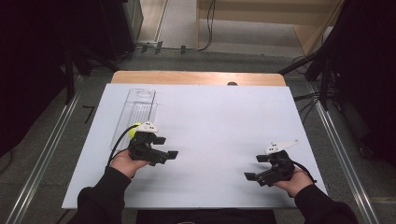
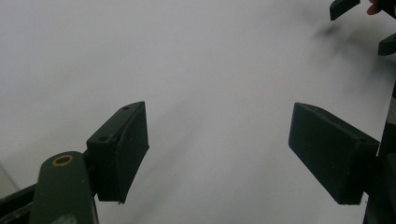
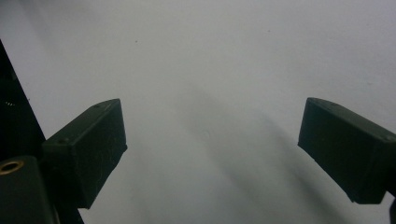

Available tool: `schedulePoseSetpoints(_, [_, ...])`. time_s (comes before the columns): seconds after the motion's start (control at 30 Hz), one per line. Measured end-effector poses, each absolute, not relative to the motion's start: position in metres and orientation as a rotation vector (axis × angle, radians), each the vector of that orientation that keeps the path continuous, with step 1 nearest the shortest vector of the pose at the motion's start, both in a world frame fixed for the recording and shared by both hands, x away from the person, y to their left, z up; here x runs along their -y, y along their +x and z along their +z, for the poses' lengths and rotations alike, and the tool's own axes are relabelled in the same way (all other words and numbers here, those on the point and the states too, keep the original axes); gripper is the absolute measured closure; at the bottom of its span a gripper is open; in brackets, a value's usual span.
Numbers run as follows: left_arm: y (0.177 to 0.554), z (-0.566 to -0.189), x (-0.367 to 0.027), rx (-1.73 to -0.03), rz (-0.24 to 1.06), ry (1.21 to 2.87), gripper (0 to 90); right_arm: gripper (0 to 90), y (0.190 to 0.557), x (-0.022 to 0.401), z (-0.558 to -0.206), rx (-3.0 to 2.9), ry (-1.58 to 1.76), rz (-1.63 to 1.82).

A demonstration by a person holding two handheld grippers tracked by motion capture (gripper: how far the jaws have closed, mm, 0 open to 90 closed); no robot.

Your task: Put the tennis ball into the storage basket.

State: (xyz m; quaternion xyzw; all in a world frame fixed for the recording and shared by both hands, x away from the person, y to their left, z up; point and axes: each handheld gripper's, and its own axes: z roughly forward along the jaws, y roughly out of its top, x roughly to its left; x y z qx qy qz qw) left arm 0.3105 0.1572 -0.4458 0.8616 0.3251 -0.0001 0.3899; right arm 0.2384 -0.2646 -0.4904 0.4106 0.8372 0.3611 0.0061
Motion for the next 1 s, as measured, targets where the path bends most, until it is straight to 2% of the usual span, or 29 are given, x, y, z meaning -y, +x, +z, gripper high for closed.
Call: schedulePoseSetpoints(1.0, [0.289,-0.459,-0.171,-0.739,-0.045,2.226,20.9,5.8,0.239,0.265,-0.491,-2.621,1.285,1.127])
